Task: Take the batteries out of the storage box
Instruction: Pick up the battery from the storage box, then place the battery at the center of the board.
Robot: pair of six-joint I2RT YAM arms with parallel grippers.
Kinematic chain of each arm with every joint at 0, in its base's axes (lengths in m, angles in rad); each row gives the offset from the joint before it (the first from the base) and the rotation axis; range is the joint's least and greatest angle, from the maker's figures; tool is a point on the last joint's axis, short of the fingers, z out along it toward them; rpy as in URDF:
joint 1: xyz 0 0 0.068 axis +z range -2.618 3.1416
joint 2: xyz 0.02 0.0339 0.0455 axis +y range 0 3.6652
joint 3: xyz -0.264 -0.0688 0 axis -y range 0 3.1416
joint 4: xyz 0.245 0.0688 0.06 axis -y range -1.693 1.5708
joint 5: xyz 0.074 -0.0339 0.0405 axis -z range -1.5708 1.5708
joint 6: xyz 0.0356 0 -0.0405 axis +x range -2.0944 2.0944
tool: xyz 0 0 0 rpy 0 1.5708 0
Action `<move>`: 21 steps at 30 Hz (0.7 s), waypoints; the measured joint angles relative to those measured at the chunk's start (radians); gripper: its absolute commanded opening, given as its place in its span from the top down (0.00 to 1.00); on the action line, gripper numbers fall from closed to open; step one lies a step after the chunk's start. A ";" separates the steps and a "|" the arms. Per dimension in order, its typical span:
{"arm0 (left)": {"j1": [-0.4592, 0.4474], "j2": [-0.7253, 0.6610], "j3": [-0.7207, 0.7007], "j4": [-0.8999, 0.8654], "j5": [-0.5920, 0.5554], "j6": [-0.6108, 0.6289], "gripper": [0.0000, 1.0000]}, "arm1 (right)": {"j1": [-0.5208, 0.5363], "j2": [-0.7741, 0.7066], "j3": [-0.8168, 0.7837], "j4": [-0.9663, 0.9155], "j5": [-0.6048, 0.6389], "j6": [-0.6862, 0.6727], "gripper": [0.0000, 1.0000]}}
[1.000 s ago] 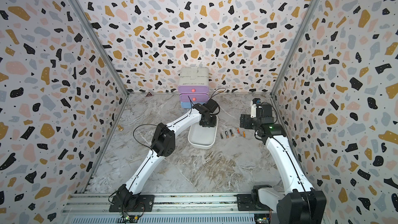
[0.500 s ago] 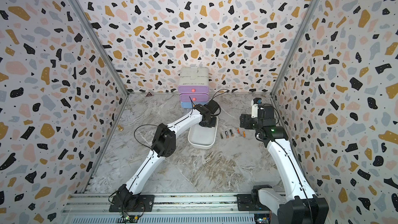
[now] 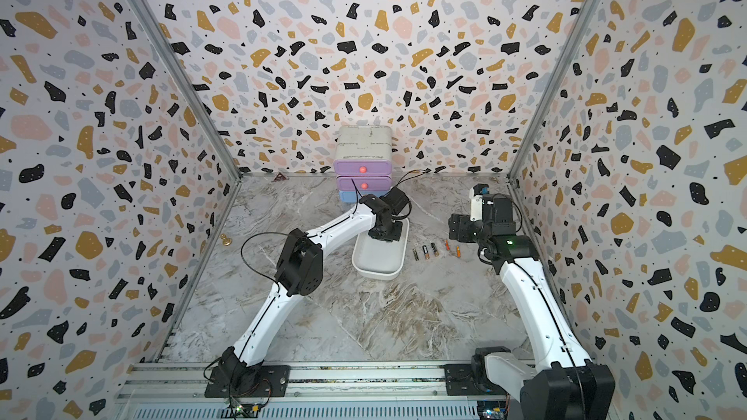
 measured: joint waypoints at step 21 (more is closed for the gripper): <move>0.227 -0.831 -0.838 0.020 -0.100 0.013 1.00 | 0.096 0.096 -0.023 0.025 -0.065 -0.006 0.17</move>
